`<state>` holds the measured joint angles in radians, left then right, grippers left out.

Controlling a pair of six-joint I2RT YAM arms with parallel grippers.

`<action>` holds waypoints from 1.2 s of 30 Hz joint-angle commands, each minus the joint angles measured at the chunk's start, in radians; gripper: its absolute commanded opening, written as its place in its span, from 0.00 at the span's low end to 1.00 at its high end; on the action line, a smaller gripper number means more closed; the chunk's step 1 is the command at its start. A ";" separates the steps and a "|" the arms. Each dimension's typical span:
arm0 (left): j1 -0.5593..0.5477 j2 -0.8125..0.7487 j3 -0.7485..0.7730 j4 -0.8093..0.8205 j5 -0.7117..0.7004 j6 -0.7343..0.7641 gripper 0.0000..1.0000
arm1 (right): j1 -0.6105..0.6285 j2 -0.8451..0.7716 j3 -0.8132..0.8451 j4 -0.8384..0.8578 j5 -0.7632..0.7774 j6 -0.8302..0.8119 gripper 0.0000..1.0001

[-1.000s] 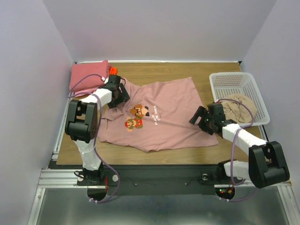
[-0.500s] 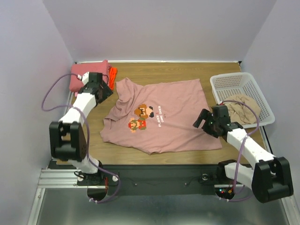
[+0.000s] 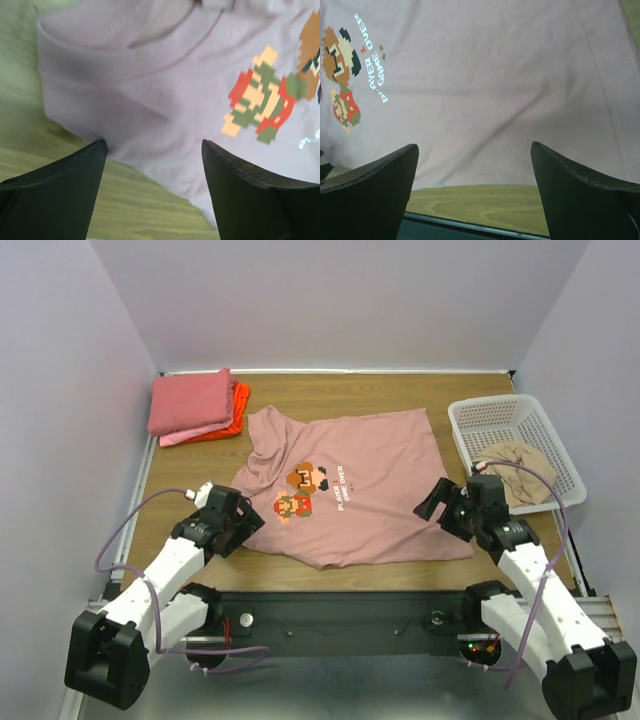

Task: Fold and stack the t-shirts
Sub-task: Flatten the tshirt out

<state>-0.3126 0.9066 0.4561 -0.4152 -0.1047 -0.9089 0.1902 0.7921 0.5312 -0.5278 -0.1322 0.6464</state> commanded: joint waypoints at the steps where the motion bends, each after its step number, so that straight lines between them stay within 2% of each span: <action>1: -0.103 -0.011 -0.010 -0.059 -0.023 -0.139 0.88 | -0.005 -0.079 0.001 -0.121 0.016 0.090 1.00; 5: -0.152 0.031 0.001 -0.092 -0.029 -0.160 0.88 | -0.005 -0.117 -0.048 -0.173 0.057 0.159 1.00; 10: -0.174 0.087 0.010 -0.073 -0.082 -0.183 0.88 | -0.005 -0.062 -0.108 -0.166 0.065 0.193 1.00; 13: -0.174 0.156 0.023 -0.045 -0.084 -0.170 0.81 | -0.005 -0.044 -0.119 -0.143 0.086 0.208 1.00; 16: -0.175 0.210 0.024 -0.008 -0.090 -0.154 0.63 | -0.005 -0.024 -0.134 -0.133 0.115 0.220 1.00; 18: -0.175 0.227 0.029 0.012 -0.093 -0.136 0.31 | -0.006 -0.021 -0.145 -0.132 0.126 0.234 1.00; 19: -0.175 0.238 0.044 0.018 -0.102 -0.136 0.09 | -0.005 -0.025 -0.145 -0.130 0.159 0.246 1.00; 20: -0.175 0.241 0.050 0.021 -0.108 -0.136 0.00 | -0.005 -0.028 -0.146 -0.127 0.167 0.252 1.00; 29: -0.178 0.161 0.177 0.104 -0.109 -0.028 0.00 | -0.006 -0.013 -0.134 -0.123 0.184 0.266 1.00; 33: -0.183 0.239 0.308 0.164 -0.081 0.047 0.00 | -0.005 -0.013 -0.109 -0.115 0.207 0.260 1.00; 36: -0.186 0.386 0.452 0.179 -0.069 0.111 0.00 | -0.006 -0.001 -0.086 -0.115 0.235 0.242 1.00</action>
<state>-0.4911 1.1824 0.7719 -0.3256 -0.1734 -0.8970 0.1902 0.7788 0.3981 -0.6659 0.0311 0.9005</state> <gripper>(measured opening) 0.026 0.995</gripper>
